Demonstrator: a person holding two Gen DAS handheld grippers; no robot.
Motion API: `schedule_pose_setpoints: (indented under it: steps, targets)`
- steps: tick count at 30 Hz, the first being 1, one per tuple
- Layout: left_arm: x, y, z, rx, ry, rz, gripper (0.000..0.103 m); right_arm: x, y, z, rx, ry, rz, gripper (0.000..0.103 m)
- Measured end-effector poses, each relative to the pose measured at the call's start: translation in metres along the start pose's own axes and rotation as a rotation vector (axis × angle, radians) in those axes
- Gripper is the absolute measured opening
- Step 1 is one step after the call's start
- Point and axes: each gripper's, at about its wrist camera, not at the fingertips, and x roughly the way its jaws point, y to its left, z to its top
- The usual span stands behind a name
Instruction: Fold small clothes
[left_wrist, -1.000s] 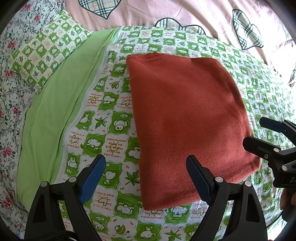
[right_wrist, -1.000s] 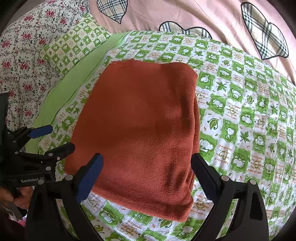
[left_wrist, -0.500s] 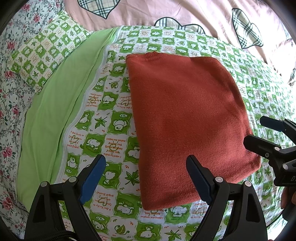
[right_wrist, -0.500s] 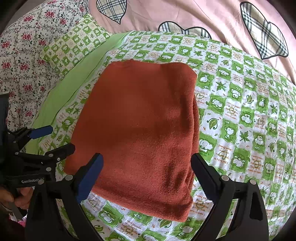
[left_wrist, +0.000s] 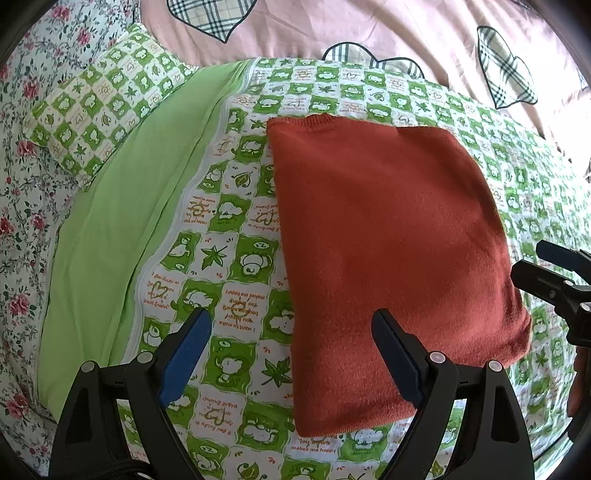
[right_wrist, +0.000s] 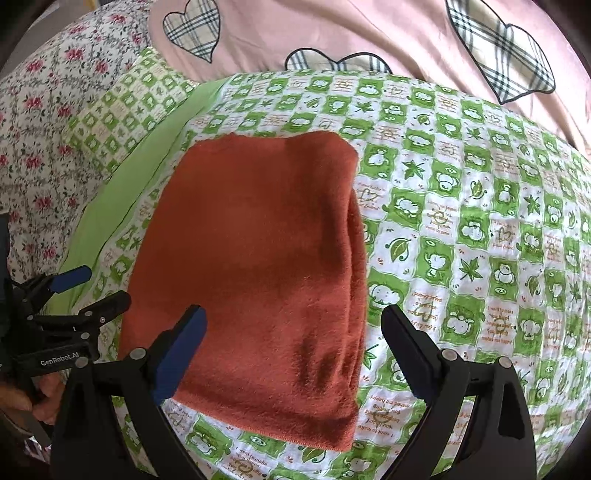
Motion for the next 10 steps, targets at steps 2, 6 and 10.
schedule_pose_setpoints:
  steps: [2, 6, 10]
  targets:
    - [0.0003, 0.0013, 0.0018, -0.001, -0.003, 0.001, 0.089, 0.0001, 0.0013, 0.0005, -0.007, -0.002, -0.001, 0.095]
    - [0.001, 0.0072, 0.0056, -0.012, -0.008, 0.011, 0.089, 0.0012, 0.0036, 0.003, -0.008, -0.009, 0.005, 0.095]
    - [0.003, 0.0106, 0.0053, -0.026, -0.002, 0.024, 0.089, 0.0039, 0.005, 0.0048, -0.005, -0.009, 0.012, 0.095]
